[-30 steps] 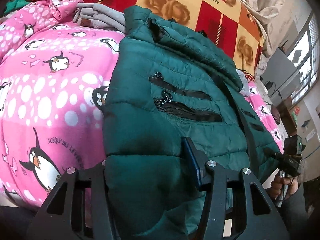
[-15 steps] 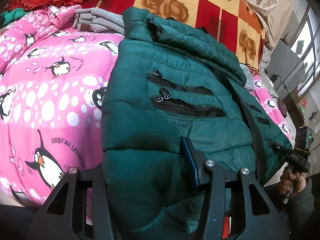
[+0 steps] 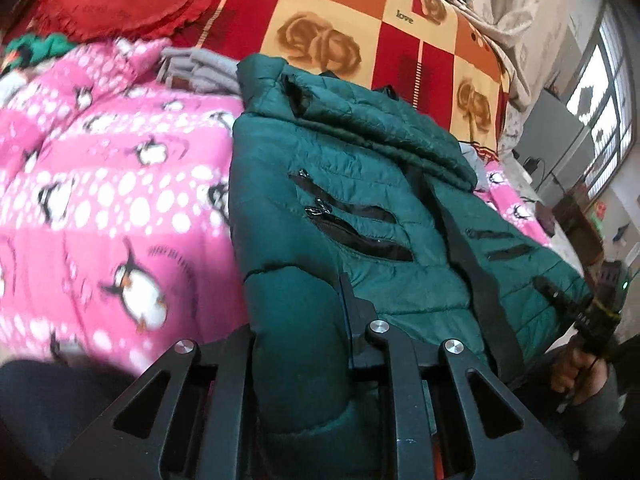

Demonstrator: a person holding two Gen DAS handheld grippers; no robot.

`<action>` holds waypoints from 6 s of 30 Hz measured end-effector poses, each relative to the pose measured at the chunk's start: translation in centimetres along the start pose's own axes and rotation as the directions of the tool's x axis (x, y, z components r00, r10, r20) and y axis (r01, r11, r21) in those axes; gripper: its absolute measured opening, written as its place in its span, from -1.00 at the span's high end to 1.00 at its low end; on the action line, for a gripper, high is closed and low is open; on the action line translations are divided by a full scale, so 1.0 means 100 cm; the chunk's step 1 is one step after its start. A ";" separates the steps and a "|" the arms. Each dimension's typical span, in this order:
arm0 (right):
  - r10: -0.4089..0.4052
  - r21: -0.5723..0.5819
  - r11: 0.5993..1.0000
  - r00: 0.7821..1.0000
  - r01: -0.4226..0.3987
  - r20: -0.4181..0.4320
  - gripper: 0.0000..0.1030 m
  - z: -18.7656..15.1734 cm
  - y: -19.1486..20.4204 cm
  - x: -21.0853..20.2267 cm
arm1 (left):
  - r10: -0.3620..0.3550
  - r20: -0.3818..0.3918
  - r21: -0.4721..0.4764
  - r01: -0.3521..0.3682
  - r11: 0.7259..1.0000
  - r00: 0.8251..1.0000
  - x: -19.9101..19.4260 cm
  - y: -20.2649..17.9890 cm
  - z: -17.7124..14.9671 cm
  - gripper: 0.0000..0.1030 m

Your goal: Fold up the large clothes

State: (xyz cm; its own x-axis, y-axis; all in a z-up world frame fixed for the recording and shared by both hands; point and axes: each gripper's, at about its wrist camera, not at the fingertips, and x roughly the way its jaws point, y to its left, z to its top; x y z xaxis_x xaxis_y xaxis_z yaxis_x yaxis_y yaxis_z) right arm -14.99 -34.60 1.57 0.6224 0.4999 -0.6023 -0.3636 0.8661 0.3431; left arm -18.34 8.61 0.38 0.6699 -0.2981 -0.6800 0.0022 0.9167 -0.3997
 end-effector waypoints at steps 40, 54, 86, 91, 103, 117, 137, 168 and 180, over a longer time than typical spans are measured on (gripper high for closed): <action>-0.047 0.024 0.999 0.997 0.046 0.065 0.68 -0.003 0.033 -0.079 | -0.064 0.143 -0.033 0.070 0.997 0.988 -0.095 -0.002 -0.009 0.71; -0.086 0.032 0.996 0.978 0.082 0.192 0.69 0.066 0.017 -0.051 | -0.045 0.299 -0.057 0.065 0.996 0.953 -0.088 -0.005 0.050 0.70; -0.187 0.114 0.975 0.982 0.188 -0.023 0.68 0.210 -0.039 0.170 | 0.237 0.237 -0.100 -0.218 0.971 0.942 0.100 0.005 0.235 0.70; -0.178 0.141 0.972 0.980 0.189 -0.083 0.68 0.210 -0.059 0.206 | 0.252 0.144 -0.204 -0.220 0.954 0.957 0.143 0.028 0.246 0.67; -0.138 0.189 0.968 0.979 0.165 -0.149 0.64 0.192 -0.082 0.237 | 0.252 0.066 -0.171 -0.238 0.956 0.965 0.202 0.038 0.240 0.62; -0.133 0.178 0.971 0.979 0.160 -0.155 0.63 0.184 -0.086 0.257 | 0.262 0.058 -0.135 -0.252 0.958 0.963 0.225 0.042 0.238 0.63; 0.098 0.466 0.883 0.994 -0.060 -0.057 0.23 0.194 -0.115 0.222 | -0.136 0.169 -0.376 0.191 0.907 0.976 0.178 0.069 0.264 -0.32; -0.091 0.194 0.978 0.994 0.079 0.053 -0.61 0.226 -0.078 0.197 | -0.066 0.306 -0.236 0.143 0.961 0.950 0.143 0.044 0.281 -0.41; -0.243 0.055 0.964 0.948 0.259 -0.205 -0.80 0.206 -0.088 0.270 | 0.275 0.036 -0.002 -0.275 0.961 0.961 0.217 0.011 0.257 -0.41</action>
State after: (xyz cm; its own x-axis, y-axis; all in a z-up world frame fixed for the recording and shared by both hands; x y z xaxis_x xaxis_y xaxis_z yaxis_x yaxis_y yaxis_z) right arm 19.27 -28.60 -2.87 0.5361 0.2625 -0.8023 -0.1516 0.9649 0.2144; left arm 15.30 9.98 1.04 0.6712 -0.0246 -0.7408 -0.1835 0.9628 -0.1982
